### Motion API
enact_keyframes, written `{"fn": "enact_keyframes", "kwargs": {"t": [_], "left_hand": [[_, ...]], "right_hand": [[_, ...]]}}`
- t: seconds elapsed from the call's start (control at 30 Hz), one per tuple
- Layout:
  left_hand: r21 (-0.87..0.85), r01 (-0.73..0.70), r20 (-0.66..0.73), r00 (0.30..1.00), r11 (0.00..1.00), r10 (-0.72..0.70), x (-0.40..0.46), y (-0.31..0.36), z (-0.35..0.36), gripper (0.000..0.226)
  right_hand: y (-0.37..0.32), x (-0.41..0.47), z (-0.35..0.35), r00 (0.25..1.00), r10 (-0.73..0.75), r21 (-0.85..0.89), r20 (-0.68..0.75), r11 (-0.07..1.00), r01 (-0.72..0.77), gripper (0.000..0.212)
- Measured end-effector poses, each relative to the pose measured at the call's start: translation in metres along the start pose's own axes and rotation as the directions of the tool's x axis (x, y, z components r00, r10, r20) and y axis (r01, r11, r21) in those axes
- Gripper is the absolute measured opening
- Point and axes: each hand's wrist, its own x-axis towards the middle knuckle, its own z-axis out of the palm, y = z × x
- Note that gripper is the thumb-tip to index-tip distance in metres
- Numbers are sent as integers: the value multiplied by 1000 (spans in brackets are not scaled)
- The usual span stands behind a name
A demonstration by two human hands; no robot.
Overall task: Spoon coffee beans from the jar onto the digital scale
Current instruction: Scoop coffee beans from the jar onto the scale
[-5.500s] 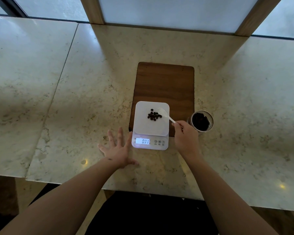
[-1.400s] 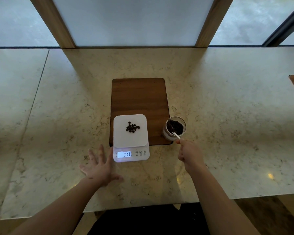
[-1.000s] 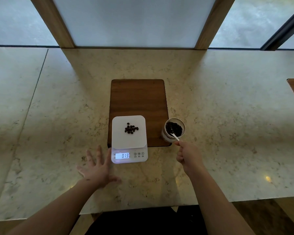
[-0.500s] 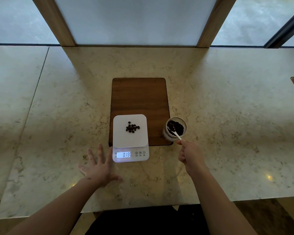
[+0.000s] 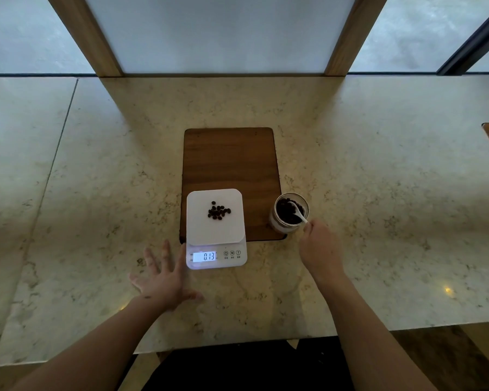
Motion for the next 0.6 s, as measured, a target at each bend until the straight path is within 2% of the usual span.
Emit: {"fn": "enact_keyframes", "kwargs": {"t": [0.13, 0.27, 0.33, 0.43, 0.6], "left_hand": [[-5, 1, -2, 1000, 1000, -1, 2, 0, 1, 141], [-4, -7, -5, 1000, 1000, 7, 4, -2, 2, 141], [-12, -9, -9, 1000, 1000, 8, 5, -3, 3, 141], [-16, -8, -13, 1000, 1000, 8, 5, -3, 4, 142], [-20, -14, -8, 1000, 1000, 14, 3, -2, 2, 142]], "right_hand": [[-5, 7, 3, 997, 5, -9, 78, 1000, -5, 35], [-3, 6, 4, 983, 67, 195, 171, 976, -100, 27], [-3, 7, 2, 963, 159, 322, 220, 919, -225, 24], [-2, 8, 2, 915, 275, 417, 296, 824, -383, 26], [5, 10, 6, 865, 309, 542, 394, 682, -491, 26]]}}
